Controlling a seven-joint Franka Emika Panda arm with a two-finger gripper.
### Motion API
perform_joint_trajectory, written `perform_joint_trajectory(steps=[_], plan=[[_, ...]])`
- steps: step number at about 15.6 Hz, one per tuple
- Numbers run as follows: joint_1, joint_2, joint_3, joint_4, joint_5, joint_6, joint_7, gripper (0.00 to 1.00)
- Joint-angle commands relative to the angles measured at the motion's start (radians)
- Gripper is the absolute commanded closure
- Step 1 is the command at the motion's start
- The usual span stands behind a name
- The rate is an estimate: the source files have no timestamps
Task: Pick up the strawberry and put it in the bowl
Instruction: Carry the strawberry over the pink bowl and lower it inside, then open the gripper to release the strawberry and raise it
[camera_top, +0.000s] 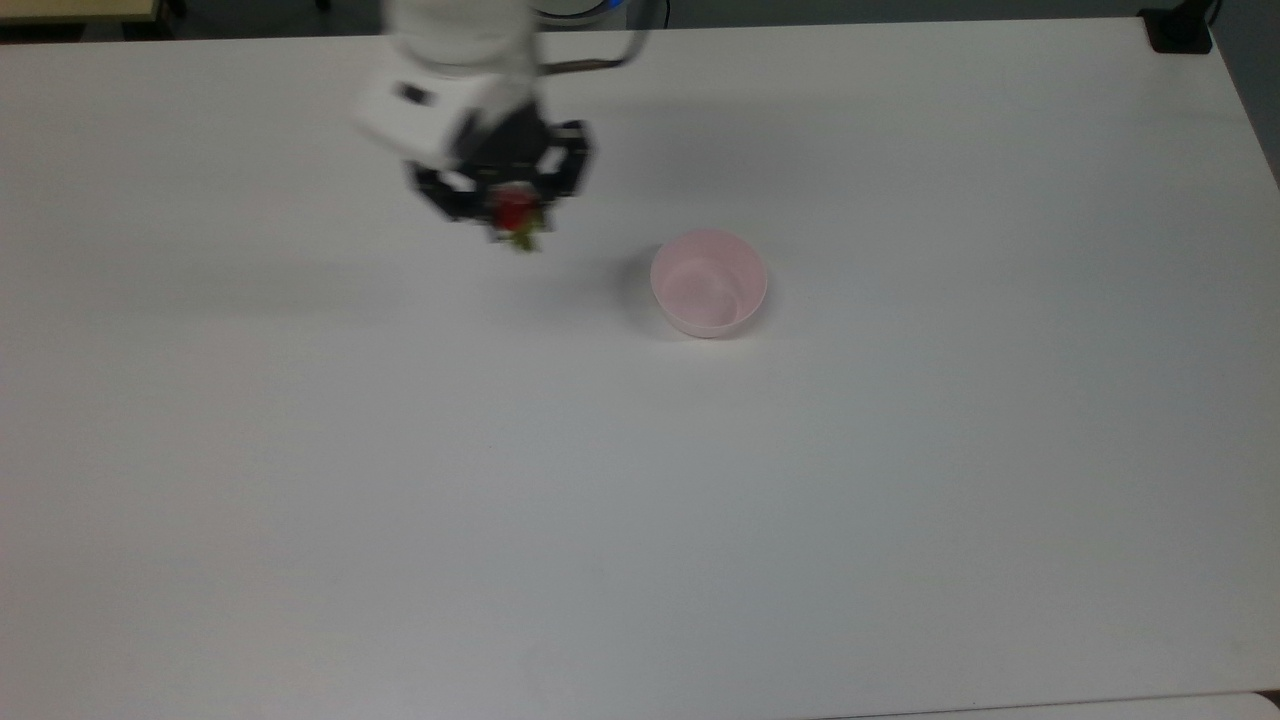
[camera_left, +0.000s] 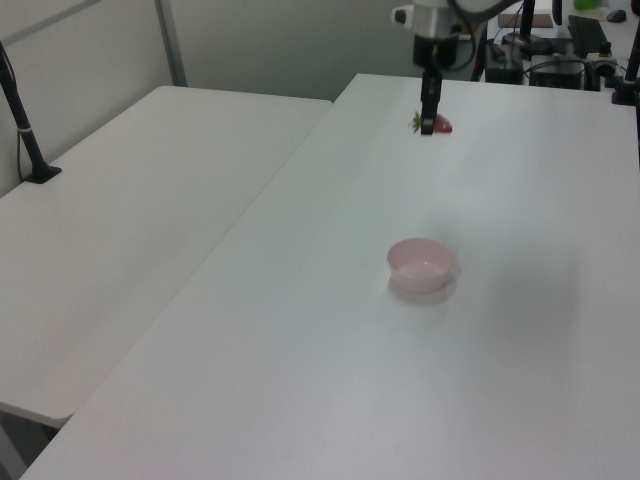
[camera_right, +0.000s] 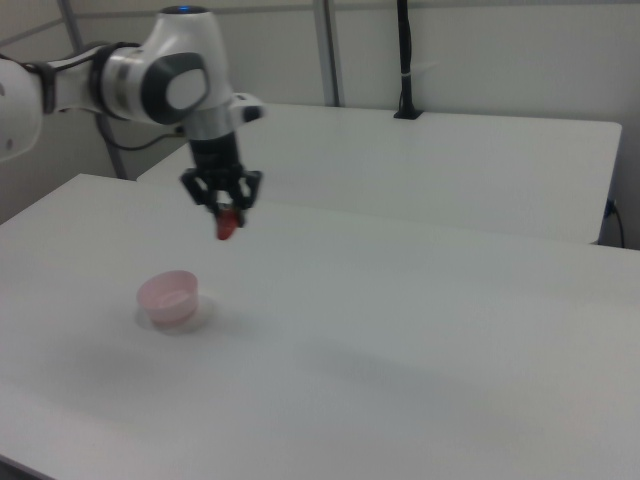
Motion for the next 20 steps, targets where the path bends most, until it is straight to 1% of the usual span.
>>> perform_joint_trajectory(steps=[1,4,7,9,10,11,12,16,18,20], plan=[[0.119,0.015,-0.007,-0.047,0.007,-0.008,0.083,0.58],[0.198,0.076,-0.007,-0.064,0.007,-0.004,0.106,0.57],[0.224,0.136,-0.007,-0.073,0.003,0.048,0.152,0.55],[0.23,0.182,-0.004,-0.073,-0.001,0.105,0.196,0.45],[0.238,0.197,-0.002,-0.073,-0.003,0.119,0.198,0.36],[0.238,0.207,-0.002,-0.075,-0.004,0.127,0.201,0.1],[0.239,0.208,-0.001,-0.078,-0.004,0.127,0.201,0.0],[0.238,0.192,0.004,-0.075,-0.004,0.122,0.221,0.0],[0.218,0.143,0.018,-0.072,-0.012,0.119,0.28,0.0],[0.175,0.075,0.025,-0.07,-0.051,0.098,0.349,0.0]])
